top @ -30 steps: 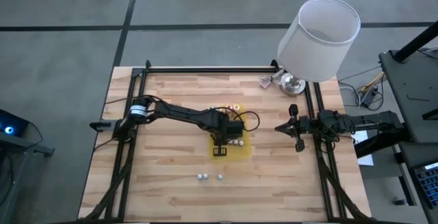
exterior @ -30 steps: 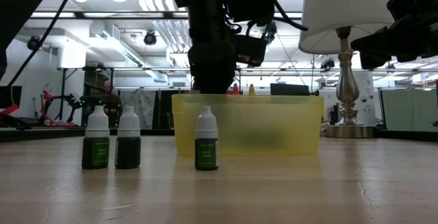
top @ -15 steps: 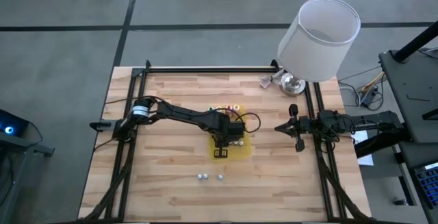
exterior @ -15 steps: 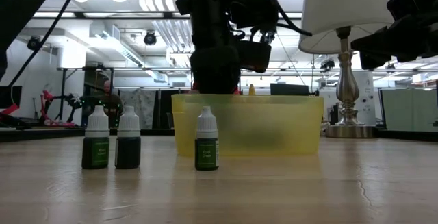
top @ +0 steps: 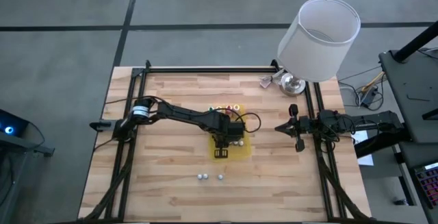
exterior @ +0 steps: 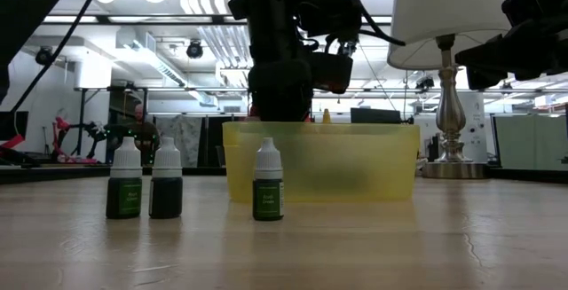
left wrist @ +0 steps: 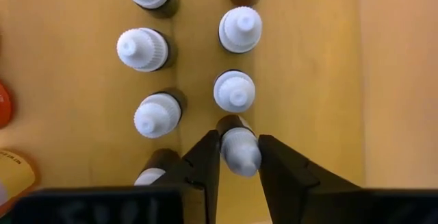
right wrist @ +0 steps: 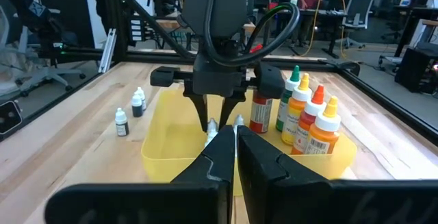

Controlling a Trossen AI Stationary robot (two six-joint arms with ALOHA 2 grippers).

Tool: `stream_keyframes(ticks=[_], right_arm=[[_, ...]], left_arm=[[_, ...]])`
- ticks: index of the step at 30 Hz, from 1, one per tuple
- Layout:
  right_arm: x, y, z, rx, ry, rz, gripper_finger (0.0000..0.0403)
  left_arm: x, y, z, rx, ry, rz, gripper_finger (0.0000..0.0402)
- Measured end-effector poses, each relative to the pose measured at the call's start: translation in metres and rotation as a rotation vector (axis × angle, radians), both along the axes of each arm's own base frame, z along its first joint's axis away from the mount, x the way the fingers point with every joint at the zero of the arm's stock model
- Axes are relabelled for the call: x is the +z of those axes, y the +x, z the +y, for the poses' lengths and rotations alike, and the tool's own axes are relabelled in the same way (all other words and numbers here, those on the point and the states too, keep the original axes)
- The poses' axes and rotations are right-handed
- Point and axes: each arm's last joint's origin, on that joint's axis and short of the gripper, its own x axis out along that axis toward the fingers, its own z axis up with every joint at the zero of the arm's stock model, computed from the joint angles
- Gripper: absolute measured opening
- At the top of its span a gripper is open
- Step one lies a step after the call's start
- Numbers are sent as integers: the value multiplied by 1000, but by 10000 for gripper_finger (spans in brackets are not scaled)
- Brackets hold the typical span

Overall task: Pick & Place food coloring
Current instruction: Put the small black food coloring bottle into the bin, then put the small green food coloring bottle into the bin

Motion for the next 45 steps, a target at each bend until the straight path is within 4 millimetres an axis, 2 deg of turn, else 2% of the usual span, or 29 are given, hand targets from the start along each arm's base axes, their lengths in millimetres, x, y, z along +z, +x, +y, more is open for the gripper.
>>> stream_keyframes(ticks=[7, 12, 33, 41, 45], right_arm=[[0, 0, 0, 0, 0, 0, 9], [0, 0, 0, 0, 0, 0, 9], [0, 0, 0, 0, 0, 0, 9], [0, 0, 0, 0, 0, 0, 9], [0, 0, 0, 0, 0, 0, 9]], left_arm=[[0, 0, 0, 0, 0, 0, 93], [2, 1, 0, -1, 0, -7, 96], [43, 1, 1, -25, 28, 39, 96], [68, 2, -15, -55, 23, -8, 97], [73, -1, -28, -93, 22, 5, 97]])
